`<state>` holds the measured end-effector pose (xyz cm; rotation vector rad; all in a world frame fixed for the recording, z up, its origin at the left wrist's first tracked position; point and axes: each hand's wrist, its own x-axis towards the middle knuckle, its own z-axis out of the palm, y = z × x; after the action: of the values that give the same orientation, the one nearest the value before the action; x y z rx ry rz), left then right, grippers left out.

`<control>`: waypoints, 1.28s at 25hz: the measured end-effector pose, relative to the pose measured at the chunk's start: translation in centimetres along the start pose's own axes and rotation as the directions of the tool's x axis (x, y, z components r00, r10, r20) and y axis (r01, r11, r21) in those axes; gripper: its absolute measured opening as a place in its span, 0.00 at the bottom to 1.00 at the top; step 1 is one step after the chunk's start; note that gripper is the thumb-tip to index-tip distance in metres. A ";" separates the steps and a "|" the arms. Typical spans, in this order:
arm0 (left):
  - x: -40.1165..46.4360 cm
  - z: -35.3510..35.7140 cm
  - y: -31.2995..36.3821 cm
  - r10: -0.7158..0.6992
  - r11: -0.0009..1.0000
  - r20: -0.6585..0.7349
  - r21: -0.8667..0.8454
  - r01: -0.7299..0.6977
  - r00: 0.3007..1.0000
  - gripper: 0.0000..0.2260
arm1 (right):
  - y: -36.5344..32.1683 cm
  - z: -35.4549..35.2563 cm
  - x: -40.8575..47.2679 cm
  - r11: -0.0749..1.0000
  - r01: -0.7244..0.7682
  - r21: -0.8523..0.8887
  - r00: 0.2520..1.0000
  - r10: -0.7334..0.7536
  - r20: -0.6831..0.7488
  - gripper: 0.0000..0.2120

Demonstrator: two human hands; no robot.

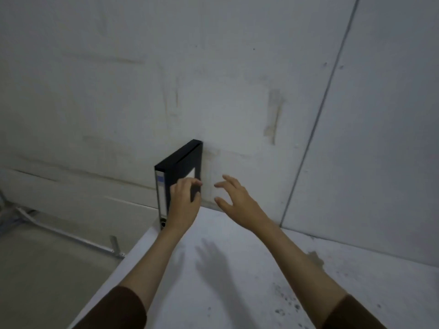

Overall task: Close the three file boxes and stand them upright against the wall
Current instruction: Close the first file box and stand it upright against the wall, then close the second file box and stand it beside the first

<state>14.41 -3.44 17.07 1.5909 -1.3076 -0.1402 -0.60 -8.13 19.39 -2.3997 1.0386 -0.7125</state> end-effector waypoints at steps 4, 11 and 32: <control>-6.5 4.3 3.2 -0.005 1.000 0.215 -0.003 0.006 0.977 0.10 | 6.1 -4.8 -10.2 0.994 -0.102 -0.051 0.992 0.105 0.069 0.13; -18.2 14.8 11.8 0.077 0.997 0.567 -0.036 -0.069 0.820 0.10 | 16.7 -13.7 -30.5 0.916 -0.394 -0.075 0.907 0.401 0.127 0.12; -41.4 44.0 24.9 -0.152 0.986 0.904 0.165 0.001 0.400 0.22 | 35.5 -22.2 -67.2 0.260 -0.961 0.093 0.244 0.958 -0.150 0.20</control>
<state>-46.61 4.71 -4.90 1.7327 -2.1120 -1.1817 -72.61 16.59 -2.41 -1.1601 2.2545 -0.3889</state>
